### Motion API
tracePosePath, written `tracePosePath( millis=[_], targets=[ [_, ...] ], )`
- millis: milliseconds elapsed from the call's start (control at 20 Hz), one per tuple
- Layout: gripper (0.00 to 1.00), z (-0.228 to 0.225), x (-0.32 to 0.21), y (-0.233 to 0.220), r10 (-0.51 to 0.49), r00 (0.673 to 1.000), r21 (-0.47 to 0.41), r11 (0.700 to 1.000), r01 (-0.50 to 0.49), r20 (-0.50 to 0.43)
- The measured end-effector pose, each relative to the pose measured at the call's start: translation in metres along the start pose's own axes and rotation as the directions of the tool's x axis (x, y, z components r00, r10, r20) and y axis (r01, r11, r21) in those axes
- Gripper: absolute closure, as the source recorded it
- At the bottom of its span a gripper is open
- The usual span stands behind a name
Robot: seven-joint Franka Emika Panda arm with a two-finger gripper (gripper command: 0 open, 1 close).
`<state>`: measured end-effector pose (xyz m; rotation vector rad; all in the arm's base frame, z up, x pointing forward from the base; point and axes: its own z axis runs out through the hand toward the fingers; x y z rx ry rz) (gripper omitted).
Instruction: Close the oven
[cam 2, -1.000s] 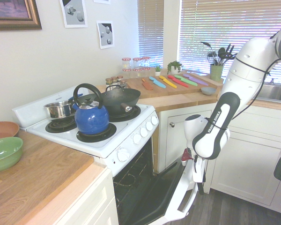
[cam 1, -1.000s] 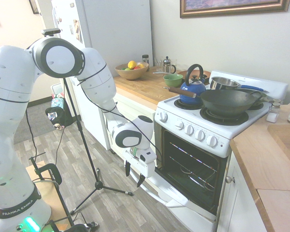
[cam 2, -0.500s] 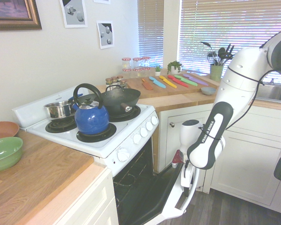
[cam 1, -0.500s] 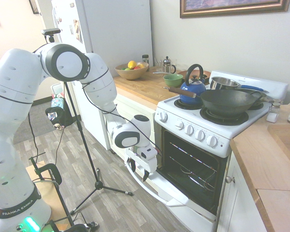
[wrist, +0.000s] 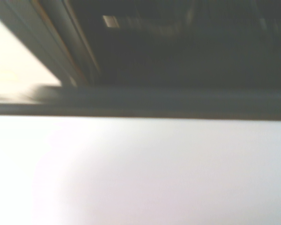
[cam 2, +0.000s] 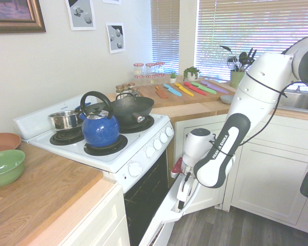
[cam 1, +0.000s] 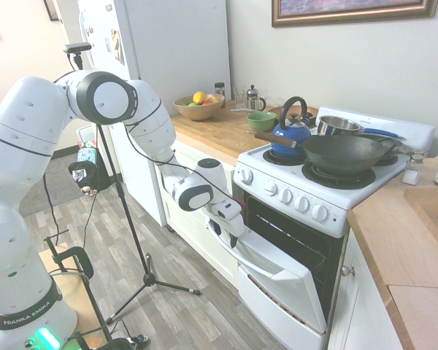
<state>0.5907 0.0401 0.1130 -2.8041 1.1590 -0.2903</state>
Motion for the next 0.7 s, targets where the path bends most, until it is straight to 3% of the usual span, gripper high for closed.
tracePosePath(
  millis=[200, 350, 500, 700],
  targets=[
    [0.0, -0.022, 0.018, -0.04, -0.019, 0.998, 0.045, 0.999, 0.021, -0.053],
    [0.0, -0.051, 0.02, -0.062, -0.022, 0.999, 0.061, 0.998, 0.024, -0.032],
    [0.0, -0.091, 0.004, -0.051, -0.053, 0.996, -0.017, 0.998, 0.055, 0.074],
    [0.0, -0.141, -0.005, 0.007, -0.103, 0.982, -0.155, 0.98, 0.127, 0.159]
  ],
)
